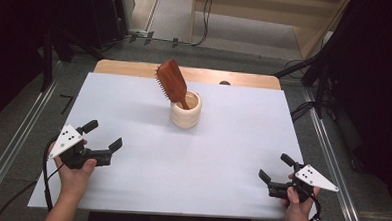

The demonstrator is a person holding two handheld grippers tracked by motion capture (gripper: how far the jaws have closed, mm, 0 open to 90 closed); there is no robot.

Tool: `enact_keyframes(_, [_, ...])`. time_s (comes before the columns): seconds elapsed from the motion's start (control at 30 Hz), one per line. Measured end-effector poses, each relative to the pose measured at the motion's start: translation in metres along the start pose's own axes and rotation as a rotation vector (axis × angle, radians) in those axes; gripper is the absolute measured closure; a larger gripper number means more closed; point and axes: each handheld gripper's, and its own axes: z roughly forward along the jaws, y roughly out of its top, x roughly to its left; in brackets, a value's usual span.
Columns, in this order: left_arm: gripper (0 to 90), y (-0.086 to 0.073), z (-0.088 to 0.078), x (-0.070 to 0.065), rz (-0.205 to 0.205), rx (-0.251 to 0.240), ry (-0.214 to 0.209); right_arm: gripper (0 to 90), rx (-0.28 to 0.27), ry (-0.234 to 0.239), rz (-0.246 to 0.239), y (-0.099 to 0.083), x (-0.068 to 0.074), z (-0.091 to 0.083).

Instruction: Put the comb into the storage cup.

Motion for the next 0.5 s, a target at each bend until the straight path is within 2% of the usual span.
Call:
enact_keyframes(0.23, [0.0, -0.009, -0.018, 0.007, 0.002, 0.003, 0.024, 0.0, -0.001, -0.001, 0.001, 0.000, 0.000, 0.000])
enact_keyframes(0.5, [0.0, -0.025, -0.038, 0.012, -0.015, 0.011, 0.040, 0.0, -0.001, -0.002, 0.000, 0.000, 0.000, 0.000])
